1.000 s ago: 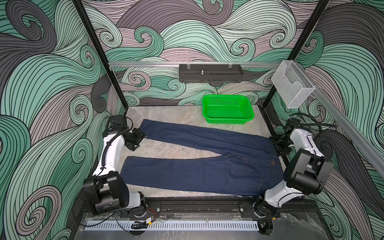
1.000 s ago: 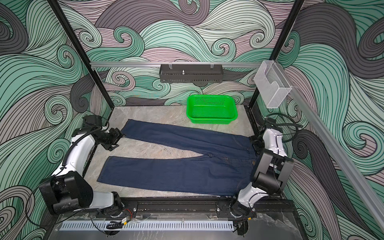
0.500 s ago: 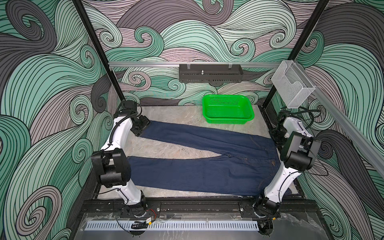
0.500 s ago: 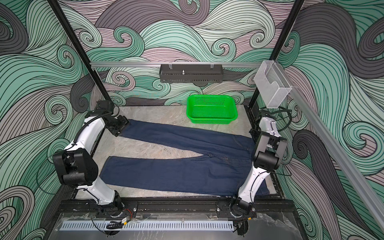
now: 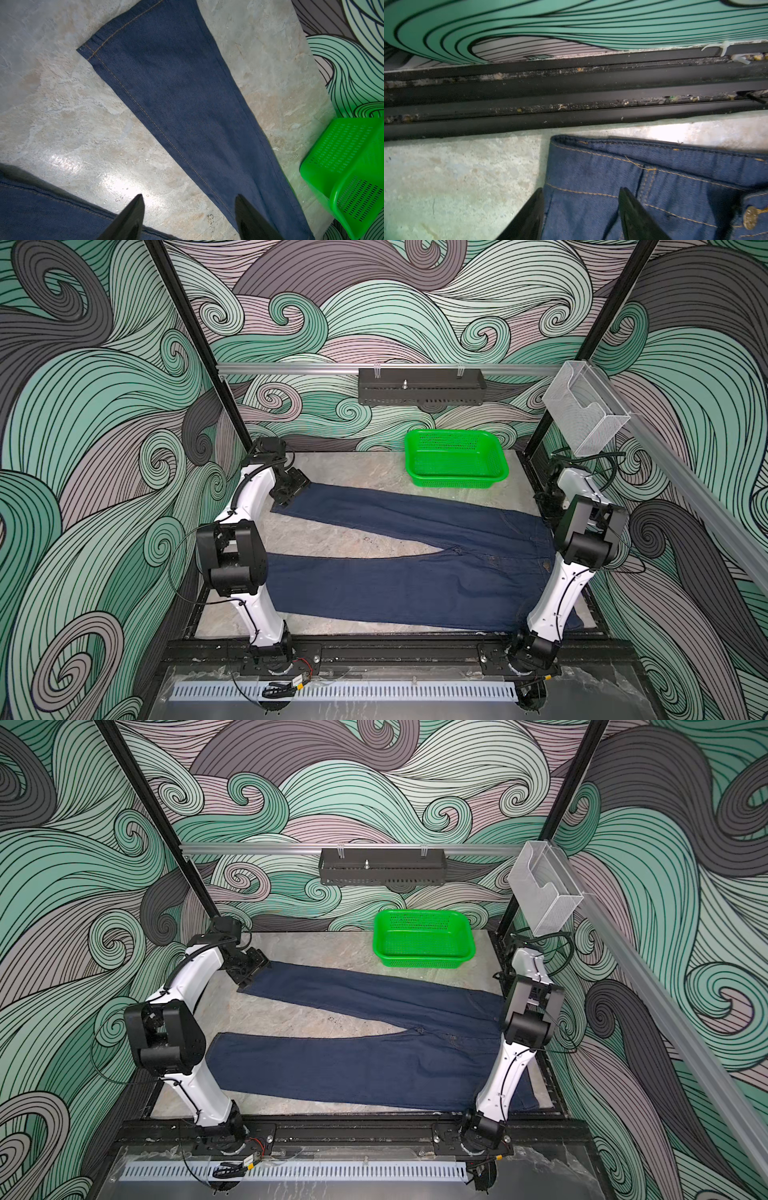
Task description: Fold and stack the trousers
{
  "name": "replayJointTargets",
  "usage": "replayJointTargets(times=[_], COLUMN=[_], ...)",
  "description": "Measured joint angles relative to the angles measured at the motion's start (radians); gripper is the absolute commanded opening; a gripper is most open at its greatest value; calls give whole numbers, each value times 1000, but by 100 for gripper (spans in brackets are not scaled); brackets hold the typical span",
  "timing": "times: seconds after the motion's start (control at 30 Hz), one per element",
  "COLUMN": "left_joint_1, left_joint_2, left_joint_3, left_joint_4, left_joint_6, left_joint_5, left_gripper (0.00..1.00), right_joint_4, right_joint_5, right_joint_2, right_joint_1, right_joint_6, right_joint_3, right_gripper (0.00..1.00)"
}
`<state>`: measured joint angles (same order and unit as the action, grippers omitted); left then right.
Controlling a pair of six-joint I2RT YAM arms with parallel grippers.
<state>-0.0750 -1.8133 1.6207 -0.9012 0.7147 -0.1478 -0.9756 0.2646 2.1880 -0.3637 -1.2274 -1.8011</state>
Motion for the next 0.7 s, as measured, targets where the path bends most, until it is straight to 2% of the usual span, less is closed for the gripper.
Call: replayJointTargets(times=[0.7], left_joint_1=[0], left_joint_2=[-38], left_joint_3=[73], left_joint_4=[-15], left_joint_6=[-27], left_joint_5=[31], left_gripper=[72], right_joint_4=[-150], right_joint_5=[72], right_joint_2=[214], right_joint_1=[17], right_joint_6=[-90], right_joint_3=[-250], right_gripper=[60])
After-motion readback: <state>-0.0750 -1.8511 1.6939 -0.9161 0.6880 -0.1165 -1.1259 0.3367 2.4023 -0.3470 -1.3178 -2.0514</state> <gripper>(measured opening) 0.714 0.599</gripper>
